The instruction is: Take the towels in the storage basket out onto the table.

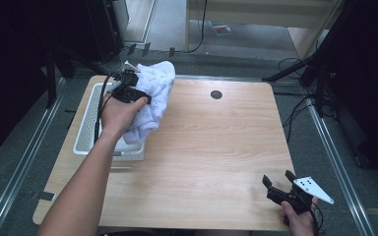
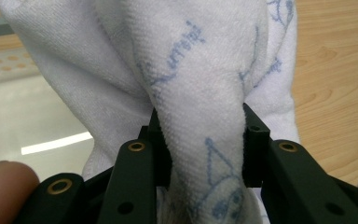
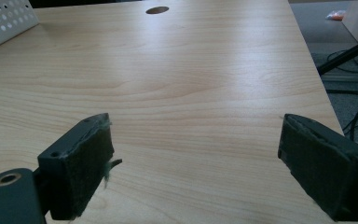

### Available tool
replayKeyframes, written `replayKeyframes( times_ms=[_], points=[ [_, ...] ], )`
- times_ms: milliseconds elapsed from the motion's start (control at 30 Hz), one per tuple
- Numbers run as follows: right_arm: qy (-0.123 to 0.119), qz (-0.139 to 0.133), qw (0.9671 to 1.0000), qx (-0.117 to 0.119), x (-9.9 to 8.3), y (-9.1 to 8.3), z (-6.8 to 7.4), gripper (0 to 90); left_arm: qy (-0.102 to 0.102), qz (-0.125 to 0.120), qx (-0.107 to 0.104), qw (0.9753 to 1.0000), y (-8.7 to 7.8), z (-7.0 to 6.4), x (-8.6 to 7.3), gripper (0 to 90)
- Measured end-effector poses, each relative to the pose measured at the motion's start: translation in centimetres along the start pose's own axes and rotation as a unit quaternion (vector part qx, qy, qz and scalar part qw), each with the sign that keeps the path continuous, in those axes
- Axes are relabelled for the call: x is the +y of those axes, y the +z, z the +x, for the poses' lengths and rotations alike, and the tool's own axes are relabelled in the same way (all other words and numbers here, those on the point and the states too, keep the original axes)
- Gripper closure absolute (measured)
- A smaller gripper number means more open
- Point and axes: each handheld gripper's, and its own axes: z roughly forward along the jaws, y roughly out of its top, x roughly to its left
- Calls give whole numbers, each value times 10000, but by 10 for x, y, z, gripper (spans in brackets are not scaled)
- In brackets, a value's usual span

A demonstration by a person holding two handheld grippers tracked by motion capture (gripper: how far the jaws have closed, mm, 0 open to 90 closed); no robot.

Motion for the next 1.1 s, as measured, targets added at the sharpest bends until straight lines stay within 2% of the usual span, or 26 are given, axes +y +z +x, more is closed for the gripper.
replayKeyframes(
  times_ms=[267,500,533,567,700,900,1033,1100],
  points=[
    [8,-4,10000,2,0,0,0,103,82,58,-146,9998,17,-24,1,662],
    [2,-25,10000,1,0,0,0,103,208,155,-290,9992,40,-51,-2,659],
    [1,-27,10000,1,0,-1,0,103,208,155,-290,9992,40,-51,-2,658],
    [1,-27,10000,1,0,0,0,103,258,213,-323,9989,47,-59,-5,658],
    [-18,-39,10000,8,0,-1,0,103,306,288,-385,9984,60,-73,-9,658],
    [-20,-42,10000,19,0,-1,0,103,425,404,-464,9972,82,-90,-17,654],
    [-14,-41,10000,20,0,-1,0,103,405,436,-544,9967,91,-97,-22,650],
    [-20,-42,10000,23,0,-1,0,103,464,553,-613,9955,102,-106,-28,649]
  ],
)
